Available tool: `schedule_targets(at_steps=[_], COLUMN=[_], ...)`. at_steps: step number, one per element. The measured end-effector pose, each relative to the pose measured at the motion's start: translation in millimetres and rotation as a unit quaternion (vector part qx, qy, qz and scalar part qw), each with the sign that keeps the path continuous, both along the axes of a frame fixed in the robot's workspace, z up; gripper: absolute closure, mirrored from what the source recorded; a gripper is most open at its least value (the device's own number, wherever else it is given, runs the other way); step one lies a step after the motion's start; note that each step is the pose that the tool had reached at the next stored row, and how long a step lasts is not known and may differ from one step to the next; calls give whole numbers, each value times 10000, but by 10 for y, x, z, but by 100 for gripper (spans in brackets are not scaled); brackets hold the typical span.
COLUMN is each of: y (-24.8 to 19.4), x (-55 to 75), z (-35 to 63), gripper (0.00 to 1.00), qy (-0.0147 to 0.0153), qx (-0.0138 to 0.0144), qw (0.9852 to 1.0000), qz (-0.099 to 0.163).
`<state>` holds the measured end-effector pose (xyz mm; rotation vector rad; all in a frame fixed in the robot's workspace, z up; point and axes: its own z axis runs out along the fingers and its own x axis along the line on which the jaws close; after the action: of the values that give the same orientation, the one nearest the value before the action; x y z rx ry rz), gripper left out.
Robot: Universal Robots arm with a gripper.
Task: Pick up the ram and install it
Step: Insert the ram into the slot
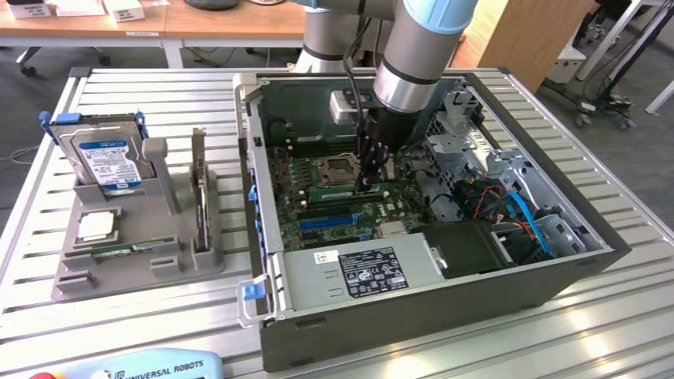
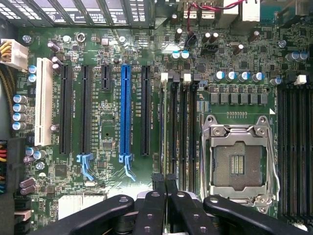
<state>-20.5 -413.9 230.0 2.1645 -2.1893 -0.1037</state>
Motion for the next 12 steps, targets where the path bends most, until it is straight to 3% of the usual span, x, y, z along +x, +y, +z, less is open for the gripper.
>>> schedule_targets(at_steps=[12], y=[5], x=[-10], z=[0], gripper=[89], qy=[-29], qx=[0], qw=[10000], qz=[1])
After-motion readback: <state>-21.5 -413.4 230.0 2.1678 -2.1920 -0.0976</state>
